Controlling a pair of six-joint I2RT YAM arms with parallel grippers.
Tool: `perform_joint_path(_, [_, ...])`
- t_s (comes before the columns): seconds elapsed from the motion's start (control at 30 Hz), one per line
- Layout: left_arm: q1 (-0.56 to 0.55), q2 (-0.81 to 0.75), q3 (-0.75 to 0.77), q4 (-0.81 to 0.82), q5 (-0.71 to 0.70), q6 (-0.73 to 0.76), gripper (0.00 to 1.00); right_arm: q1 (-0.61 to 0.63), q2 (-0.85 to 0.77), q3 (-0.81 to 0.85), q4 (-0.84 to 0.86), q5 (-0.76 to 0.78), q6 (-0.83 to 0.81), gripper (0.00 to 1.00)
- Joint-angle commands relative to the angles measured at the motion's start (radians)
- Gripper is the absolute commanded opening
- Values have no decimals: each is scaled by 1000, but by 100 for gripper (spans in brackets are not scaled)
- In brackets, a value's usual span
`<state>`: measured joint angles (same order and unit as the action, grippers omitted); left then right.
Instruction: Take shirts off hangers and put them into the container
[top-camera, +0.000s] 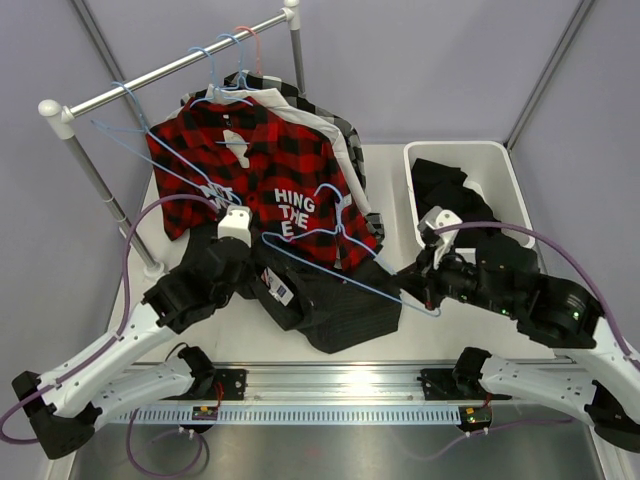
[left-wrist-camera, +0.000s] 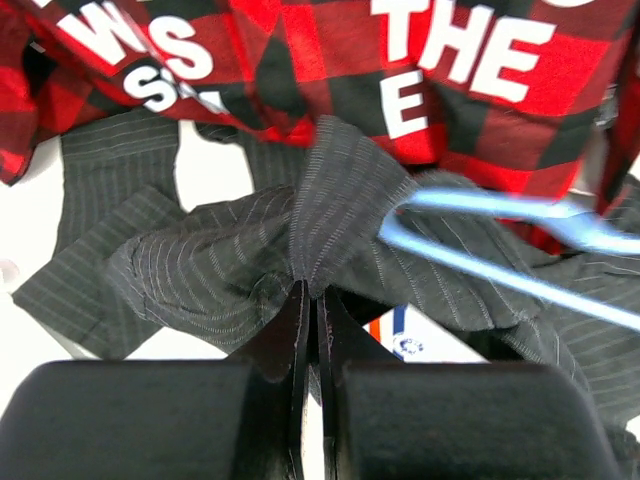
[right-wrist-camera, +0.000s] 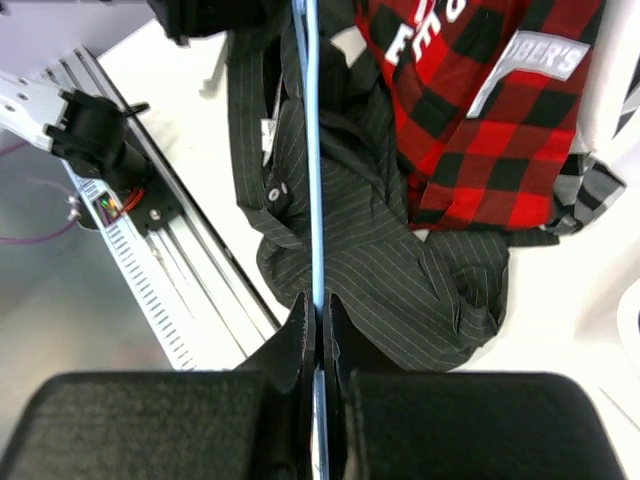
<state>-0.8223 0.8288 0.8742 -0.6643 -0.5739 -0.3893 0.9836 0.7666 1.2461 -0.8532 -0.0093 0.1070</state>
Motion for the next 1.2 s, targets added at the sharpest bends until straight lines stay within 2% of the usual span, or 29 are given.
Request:
perform_joint_path(0.0, [15, -2, -18, 2, -55, 9, 0, 0, -27, 88, -20, 14, -15, 0])
perform_joint_path(0.27, [57, -9, -53, 5, 6, 12, 1, 1, 3, 174, 11, 77, -35, 0])
perform_joint_path(0.3, [57, -22, -64, 8, 26, 15, 5, -2, 17, 182, 23, 83, -39, 0])
perform_joint_path(0.33, [57, -34, -70, 8, 32, 23, 18, 0, 52, 196, 46, 89, -44, 0])
perform_joint_path(0.43, [60, -101, -101, 9, 32, 32, 36, 0, 147, 271, 83, 123, -67, 0])
perform_joint_path(0.47, [61, -118, -106, 17, 45, 39, 47, 0, 173, 310, 94, 123, -78, 0])
perform_joint_path(0.53, [61, -166, -121, 26, 74, 55, 56, -2, 258, 357, 114, 114, -101, 0])
perform_joint_path(0.57, [61, -192, -126, 38, 89, 66, 65, 0, 285, 406, 121, 106, -133, 0])
perform_joint_path(0.7, [61, -241, -168, 103, 133, 81, 80, -2, 407, 530, 147, 95, -194, 0])
perform_joint_path(0.9, [63, -231, -172, 129, 200, 121, 89, -19, 625, 742, 180, 91, -276, 0])
perform_joint_path(1.17, [74, -232, -182, 127, 209, 109, 91, -60, 896, 1043, 163, -106, -308, 0])
